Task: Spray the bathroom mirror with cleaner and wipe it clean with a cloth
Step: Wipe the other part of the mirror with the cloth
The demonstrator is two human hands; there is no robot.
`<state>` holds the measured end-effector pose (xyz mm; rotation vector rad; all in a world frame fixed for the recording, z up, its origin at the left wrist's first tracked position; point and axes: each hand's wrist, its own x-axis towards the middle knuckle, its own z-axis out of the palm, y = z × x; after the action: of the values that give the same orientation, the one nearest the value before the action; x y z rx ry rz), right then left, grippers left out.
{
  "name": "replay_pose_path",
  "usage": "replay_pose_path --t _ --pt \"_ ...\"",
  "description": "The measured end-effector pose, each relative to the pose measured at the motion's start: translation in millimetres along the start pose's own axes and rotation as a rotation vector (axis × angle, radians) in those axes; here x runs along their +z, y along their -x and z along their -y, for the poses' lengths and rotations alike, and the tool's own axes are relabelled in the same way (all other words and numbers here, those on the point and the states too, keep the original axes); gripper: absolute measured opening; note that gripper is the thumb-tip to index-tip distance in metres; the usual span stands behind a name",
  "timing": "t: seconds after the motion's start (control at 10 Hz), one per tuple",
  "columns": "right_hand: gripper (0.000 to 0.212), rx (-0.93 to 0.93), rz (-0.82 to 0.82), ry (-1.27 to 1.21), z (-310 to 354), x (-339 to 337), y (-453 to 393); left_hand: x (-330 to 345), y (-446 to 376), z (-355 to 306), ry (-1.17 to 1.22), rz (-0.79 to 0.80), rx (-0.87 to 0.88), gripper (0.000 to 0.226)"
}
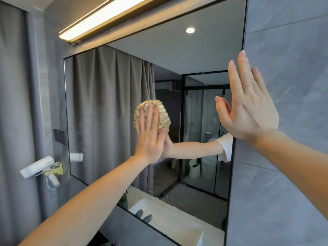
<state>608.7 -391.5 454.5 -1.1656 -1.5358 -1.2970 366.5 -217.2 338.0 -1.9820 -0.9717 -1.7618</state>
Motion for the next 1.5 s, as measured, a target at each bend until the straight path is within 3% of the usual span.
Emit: replay_pose_path --t 0.1,0.3,0.4,0.5,0.7,0.8,0.9,1.1,1.3,1.5 --pt "0.075 0.005 -0.007 0.0 -0.6 1.2 0.8 -12.7 53.4 52.0 0.013 0.099 -0.284 0.07" --pt "0.073 -0.006 -0.011 -0.002 -1.4 -0.2 0.0 -8.3 172.8 116.1 0.035 0.305 -0.799 0.071" --pt "0.073 -0.004 -0.011 -0.004 -1.2 0.2 0.1 -7.2 185.8 108.3 0.071 0.324 -0.851 0.073" --pt "0.073 -0.007 -0.007 -0.003 -0.3 0.3 0.1 -11.6 168.9 74.6 0.0 0.371 -0.681 0.078" --pt "0.074 0.004 0.012 -0.002 -0.1 -3.0 -0.2 -16.4 73.2 -17.5 -0.086 0.327 -0.014 0.074" --pt "0.074 0.002 0.012 -0.004 0.3 -4.3 0.3 -17.4 10.9 -51.7 -0.149 0.302 0.175 0.07" --pt "0.073 0.002 0.012 0.0 0.6 -4.7 -0.3 -14.3 -23.8 -72.3 -0.177 0.222 0.204 0.065" --pt "0.072 -0.003 -0.008 0.005 0.4 -3.4 0.2 -4.6 9.3 -66.1 -0.121 0.164 0.173 0.066" --pt "0.072 0.009 -0.006 0.014 1.1 -3.3 0.2 0.0 144.9 -9.9 -0.189 0.329 0.168 0.072" --pt "0.071 0.006 -0.002 0.021 2.4 -3.8 0.9 1.7 264.5 24.8 -0.267 0.557 -0.107 0.081"
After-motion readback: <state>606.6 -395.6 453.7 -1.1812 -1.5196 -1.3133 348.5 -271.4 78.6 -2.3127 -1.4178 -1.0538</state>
